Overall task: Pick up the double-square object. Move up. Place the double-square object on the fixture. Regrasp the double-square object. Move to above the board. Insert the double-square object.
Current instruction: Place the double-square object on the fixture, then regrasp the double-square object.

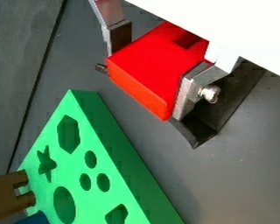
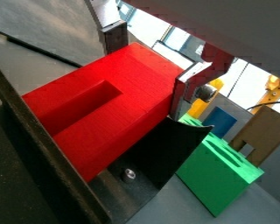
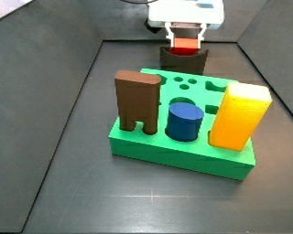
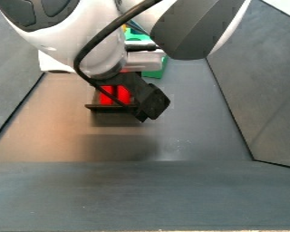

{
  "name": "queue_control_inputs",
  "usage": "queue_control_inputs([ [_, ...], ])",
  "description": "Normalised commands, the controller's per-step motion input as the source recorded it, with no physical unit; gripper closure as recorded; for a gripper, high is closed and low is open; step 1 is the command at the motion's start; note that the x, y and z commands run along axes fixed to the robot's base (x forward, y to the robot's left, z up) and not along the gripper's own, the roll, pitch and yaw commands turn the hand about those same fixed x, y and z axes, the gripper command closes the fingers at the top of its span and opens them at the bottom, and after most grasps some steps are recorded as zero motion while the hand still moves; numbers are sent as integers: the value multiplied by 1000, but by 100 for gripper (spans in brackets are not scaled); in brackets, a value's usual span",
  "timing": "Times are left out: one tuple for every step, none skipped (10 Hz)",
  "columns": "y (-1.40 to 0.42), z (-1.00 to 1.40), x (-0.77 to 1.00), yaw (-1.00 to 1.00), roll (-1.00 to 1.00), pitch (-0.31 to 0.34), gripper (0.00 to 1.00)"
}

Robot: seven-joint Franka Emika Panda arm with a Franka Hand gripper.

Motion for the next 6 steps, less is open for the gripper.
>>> queue_control_inputs([
  [110, -489, 79, -77, -110, -33, 100],
  [107, -488, 79, -54, -110, -32, 100],
  [-500, -167, 0, 0, 0, 0, 100],
  [0, 0, 0, 0, 0, 0, 0],
  [0, 1000, 0, -49, 9, -1, 0],
  [1, 1000, -1, -45, 15, -2, 0],
])
